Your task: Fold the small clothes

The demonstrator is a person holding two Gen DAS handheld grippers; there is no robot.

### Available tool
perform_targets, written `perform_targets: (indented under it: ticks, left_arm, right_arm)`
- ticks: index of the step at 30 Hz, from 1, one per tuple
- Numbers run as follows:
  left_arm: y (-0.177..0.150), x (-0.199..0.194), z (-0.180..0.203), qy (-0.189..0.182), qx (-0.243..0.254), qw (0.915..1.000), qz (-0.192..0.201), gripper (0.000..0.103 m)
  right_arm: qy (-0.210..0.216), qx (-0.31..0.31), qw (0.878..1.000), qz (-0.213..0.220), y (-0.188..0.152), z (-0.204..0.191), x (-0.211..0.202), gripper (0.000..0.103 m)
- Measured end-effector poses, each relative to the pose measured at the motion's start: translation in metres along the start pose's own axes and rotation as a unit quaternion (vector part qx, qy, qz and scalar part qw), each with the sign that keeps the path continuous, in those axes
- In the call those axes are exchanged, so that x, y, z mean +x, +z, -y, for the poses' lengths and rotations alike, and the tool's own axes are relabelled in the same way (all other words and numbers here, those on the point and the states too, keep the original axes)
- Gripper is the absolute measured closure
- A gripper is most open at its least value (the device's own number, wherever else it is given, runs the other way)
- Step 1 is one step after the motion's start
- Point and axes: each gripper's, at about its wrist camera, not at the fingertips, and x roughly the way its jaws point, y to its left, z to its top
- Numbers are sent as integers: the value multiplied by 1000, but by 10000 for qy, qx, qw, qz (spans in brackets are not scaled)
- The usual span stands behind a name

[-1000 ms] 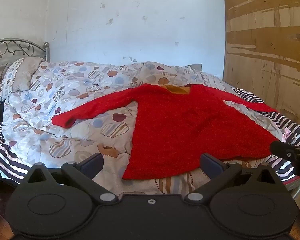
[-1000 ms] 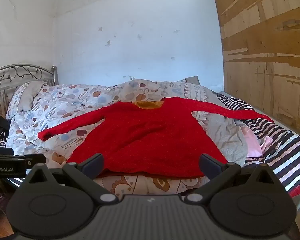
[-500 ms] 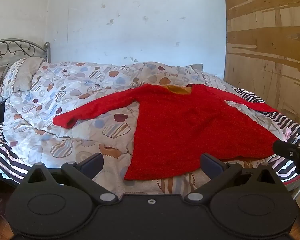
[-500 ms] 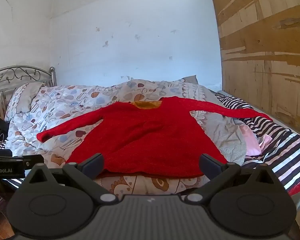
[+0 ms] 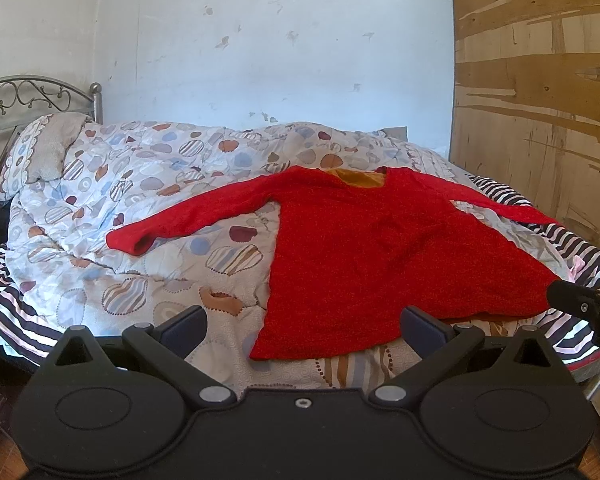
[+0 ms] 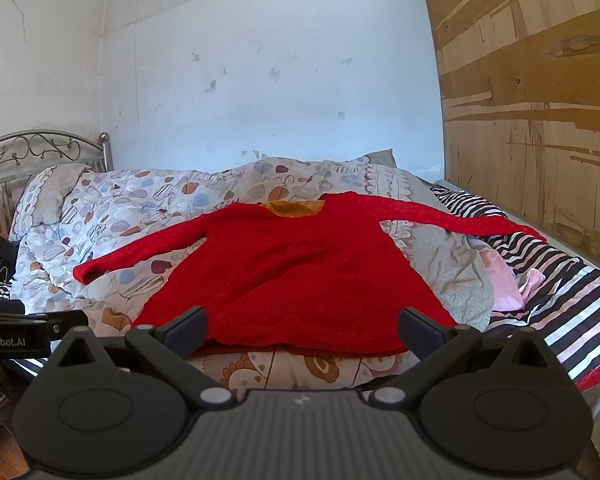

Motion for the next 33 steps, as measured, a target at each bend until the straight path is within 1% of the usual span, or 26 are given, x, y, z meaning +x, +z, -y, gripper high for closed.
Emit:
perform_targets:
  ticks: [33]
  left_arm:
    - [0, 0, 0, 2, -4, 10000, -21, 1]
  right_arm:
    - [11, 36, 10000, -31, 2, -4, 2, 0]
